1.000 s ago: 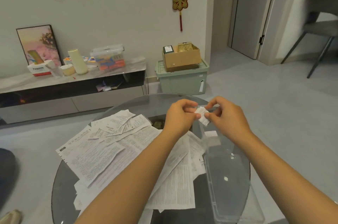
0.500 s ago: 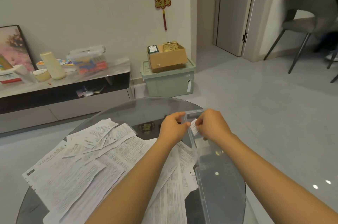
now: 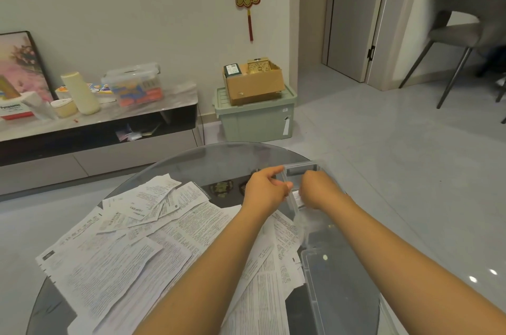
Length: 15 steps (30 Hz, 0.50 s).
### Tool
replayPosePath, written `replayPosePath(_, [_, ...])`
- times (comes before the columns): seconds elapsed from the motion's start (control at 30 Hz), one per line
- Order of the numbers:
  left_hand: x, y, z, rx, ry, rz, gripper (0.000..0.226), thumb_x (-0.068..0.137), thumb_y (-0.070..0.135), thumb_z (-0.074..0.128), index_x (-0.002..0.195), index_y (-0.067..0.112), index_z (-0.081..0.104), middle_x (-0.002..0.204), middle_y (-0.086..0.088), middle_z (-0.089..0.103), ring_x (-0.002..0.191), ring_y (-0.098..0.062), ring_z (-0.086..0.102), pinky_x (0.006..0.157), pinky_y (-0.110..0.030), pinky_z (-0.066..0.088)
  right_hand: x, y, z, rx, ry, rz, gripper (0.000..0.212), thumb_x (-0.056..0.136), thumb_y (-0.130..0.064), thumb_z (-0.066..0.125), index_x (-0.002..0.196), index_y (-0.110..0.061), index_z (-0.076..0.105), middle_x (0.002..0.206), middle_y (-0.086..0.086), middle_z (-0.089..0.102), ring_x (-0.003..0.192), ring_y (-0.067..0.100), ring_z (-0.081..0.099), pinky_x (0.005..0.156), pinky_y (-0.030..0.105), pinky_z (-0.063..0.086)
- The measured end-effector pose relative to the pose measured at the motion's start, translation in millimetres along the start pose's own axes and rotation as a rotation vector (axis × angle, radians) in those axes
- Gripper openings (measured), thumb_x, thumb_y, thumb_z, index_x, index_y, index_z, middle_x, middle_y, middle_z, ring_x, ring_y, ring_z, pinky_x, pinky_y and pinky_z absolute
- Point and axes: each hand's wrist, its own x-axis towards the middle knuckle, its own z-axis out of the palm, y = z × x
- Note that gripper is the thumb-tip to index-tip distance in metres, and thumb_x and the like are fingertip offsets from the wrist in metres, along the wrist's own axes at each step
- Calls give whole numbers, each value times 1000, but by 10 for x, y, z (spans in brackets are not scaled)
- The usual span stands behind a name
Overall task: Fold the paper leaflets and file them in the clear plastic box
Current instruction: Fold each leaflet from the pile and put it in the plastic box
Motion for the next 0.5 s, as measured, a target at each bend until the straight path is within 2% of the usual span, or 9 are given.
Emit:
replayPosePath(0.07, [1, 1, -4, -6, 0, -6, 47, 88, 11, 65, 133, 18, 52, 76, 6, 62, 66, -6, 60, 90, -29, 51, -32, -22, -51, -56, -72, -13, 26, 93, -1, 43, 116, 2, 54, 122, 17, 58, 110, 30, 58, 77, 31, 43])
replayPosePath(0.13, [-2, 14, -1, -1, 3, -13, 47, 88, 11, 65, 133, 17, 52, 76, 5, 62, 68, -7, 60, 90, -29, 50, -75, -55, -121, -139, -125, -33, 12, 91, 1, 45, 95, 1, 57, 119, 17, 60, 107, 29, 60, 72, 29, 41])
replayPosePath(0.17, [0, 20, 2, 6, 6, -15, 47, 88, 11, 65, 132, 17, 52, 76, 5, 63, 71, -9, 62, 93, -31, 50, -86, -66, -150, -168, -137, -41, 13, 91, 1, 46, 80, -2, 53, 117, 16, 62, 102, 29, 61, 70, 27, 40])
replayPosePath(0.23, [-8, 32, 3, 17, 15, -19, 46, 87, 11, 66, 131, 17, 54, 80, 1, 65, 83, -16, 65, 97, -37, 49, -97, -75, -191, -186, -124, -70, 20, 89, 3, 47, 70, -5, 47, 103, 14, 65, 81, 26, 59, 64, 27, 40])
replayPosePath(0.3, [-21, 34, 0, 8, 36, -17, 44, 87, 12, 66, 130, 16, 56, 86, -4, 68, 92, -20, 65, 97, -41, 48, -114, -54, -221, -130, -56, -100, 22, 87, 4, 46, 68, -7, 45, 77, 7, 55, 60, 19, 47, 53, 23, 37])
replayPosePath(0.33, [-33, 36, -6, 3, 51, -14, 42, 88, 12, 65, 129, 16, 57, 88, -5, 68, 91, -20, 64, 97, -40, 49, -140, -40, -237, -94, -14, -113, 23, 86, 4, 46, 66, -7, 43, 71, 5, 47, 57, 18, 42, 49, 23, 34])
replayPosePath(0.4, [-102, 55, -38, 6, 83, 6, 40, 89, 12, 62, 129, 15, 57, 84, -2, 65, 85, -17, 60, 95, -38, 49, -246, -21, -260, -41, 65, -139, 16, 86, 3, 44, 76, -6, 53, 73, 5, 47, 63, 23, 46, 50, 23, 33])
replayPosePath(0.5, [-262, 81, -98, 24, 101, 51, 40, 90, 12, 61, 130, 16, 55, 79, 5, 61, 85, -15, 60, 88, -28, 48, -423, -10, -264, 36, 109, -241, 25, 89, 0, 45, 97, -9, 67, 90, 11, 63, 87, 30, 57, 60, 25, 40])
